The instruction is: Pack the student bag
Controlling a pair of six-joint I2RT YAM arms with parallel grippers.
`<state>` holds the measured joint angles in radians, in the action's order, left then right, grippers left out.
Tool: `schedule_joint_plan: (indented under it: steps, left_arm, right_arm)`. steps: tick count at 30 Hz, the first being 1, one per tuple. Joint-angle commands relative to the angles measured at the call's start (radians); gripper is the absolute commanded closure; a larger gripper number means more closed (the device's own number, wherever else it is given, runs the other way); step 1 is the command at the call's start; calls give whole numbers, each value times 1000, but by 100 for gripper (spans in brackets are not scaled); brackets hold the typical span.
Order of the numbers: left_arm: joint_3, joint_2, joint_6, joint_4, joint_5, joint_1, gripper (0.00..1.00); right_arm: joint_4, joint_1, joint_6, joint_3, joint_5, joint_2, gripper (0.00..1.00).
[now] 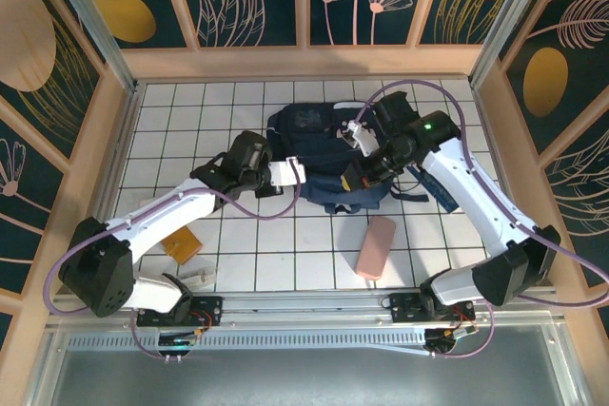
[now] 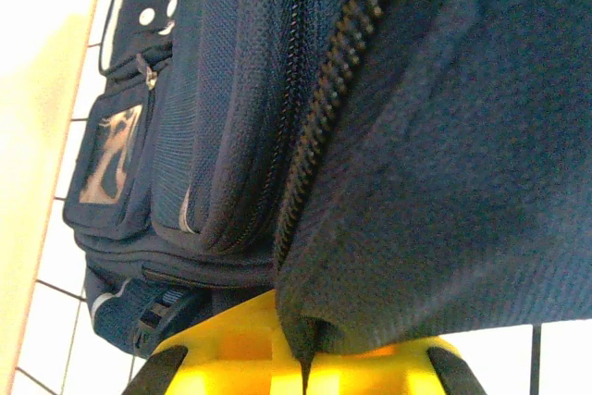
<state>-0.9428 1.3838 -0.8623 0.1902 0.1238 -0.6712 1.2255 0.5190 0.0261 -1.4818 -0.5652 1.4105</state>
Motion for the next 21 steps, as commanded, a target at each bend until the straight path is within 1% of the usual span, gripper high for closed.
schedule_joint_plan:
  steps: [1, 4, 6, 8, 10, 12, 15, 18, 19, 20, 21]
  left_arm:
    - [32, -40, -26, -120, -100, -28, 100]
    - [40, -32, 3, -151, -72, -31, 100]
    - [22, -20, 54, -159, -63, -38, 100]
    - [-9, -7, 117, -161, -46, -48, 100]
    - [-24, 0, 182, -169, -15, -62, 100]
    - [-24, -1, 216, -193, 10, -88, 100]
    - [7, -10, 240, -251, 52, -127, 100]
    - [67, -34, 295, -344, 151, -135, 100]
    - [83, -49, 305, -365, 171, -136, 100]
    - [94, -64, 315, -379, 180, -138, 100]
    - [102, -83, 322, -382, 189, -137, 100]
  right_arm:
    - [86, -4, -102, -41, -100, 32, 100]
    - [-21, 0, -205, -8, -217, 44, 100]
    - [-127, 26, -295, 42, -247, 42, 100]
    - [-223, 75, -363, 95, -248, 40, 100]
    - [-316, 92, -446, 144, -223, 41, 100]
    - [-371, 94, -493, 170, -196, 50, 100]
    - [-416, 87, -503, 172, -167, 80, 100]
    - [-414, 49, -456, 175, -168, 115, 100]
    - [-395, 36, -417, 174, -148, 126, 100]
    - [-362, 35, -370, 164, -101, 139, 100]
    - [-316, 0, -316, 150, -22, 158, 100]
